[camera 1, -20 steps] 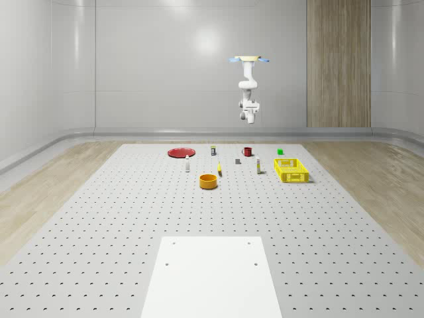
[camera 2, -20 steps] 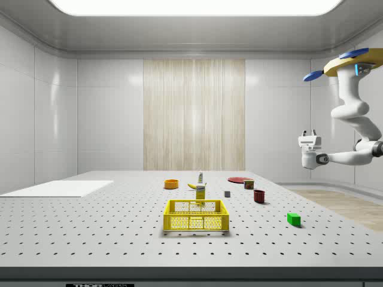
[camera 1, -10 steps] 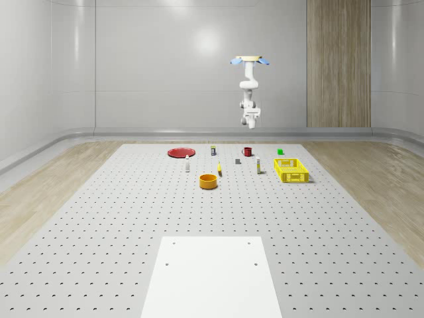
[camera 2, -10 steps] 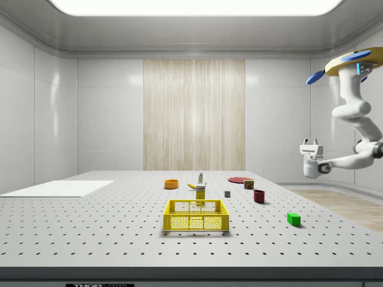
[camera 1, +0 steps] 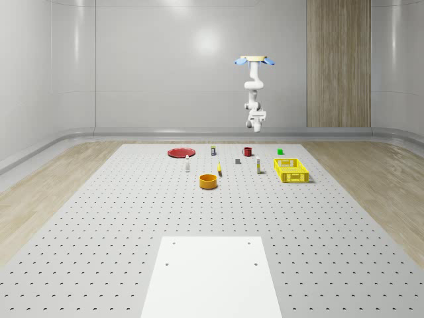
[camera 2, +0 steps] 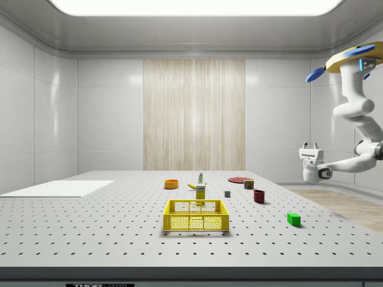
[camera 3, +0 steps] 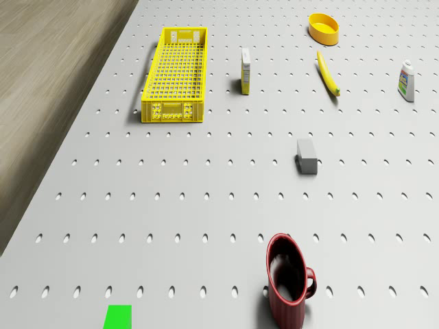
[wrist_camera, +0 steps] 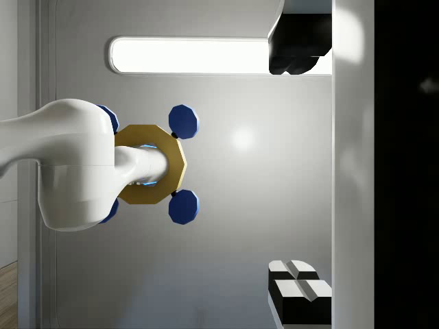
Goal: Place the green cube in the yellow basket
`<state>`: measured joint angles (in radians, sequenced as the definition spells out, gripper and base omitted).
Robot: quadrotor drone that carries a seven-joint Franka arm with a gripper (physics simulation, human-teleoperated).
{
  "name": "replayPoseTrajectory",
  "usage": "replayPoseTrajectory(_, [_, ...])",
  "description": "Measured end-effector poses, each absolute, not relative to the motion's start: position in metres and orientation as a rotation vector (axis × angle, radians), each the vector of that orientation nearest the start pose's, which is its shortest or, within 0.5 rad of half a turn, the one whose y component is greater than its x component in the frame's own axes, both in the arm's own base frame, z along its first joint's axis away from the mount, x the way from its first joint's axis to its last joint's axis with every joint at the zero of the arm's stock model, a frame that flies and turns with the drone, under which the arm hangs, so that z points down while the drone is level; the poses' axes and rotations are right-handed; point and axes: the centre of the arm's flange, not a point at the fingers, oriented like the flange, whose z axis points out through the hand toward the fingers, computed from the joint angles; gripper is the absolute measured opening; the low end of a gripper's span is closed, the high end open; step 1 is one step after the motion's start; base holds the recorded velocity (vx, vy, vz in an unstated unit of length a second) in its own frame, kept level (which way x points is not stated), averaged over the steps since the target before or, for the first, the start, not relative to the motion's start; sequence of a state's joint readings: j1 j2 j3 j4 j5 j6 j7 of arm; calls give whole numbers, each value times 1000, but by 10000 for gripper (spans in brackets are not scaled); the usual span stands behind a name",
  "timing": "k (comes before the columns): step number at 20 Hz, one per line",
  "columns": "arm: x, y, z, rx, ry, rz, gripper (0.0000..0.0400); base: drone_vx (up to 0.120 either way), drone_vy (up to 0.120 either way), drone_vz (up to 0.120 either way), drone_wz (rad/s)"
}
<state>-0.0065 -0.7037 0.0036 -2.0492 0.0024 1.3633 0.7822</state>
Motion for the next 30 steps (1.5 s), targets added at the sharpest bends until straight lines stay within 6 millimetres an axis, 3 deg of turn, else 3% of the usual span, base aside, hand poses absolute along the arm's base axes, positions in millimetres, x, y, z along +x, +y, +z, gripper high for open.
replayPoseTrajectory(6, [304, 0, 691, -2895, 1199, -33, 400, 113, 120, 0, 0])
replayPoseTrajectory(10, [304, 0, 691, -2894, 1199, -37, 400, 20, 120, 0, 0])
replayPoseTrajectory(30, [302, 2, 691, -2902, 1202, -69, 400, 120, 120, 0, 0])
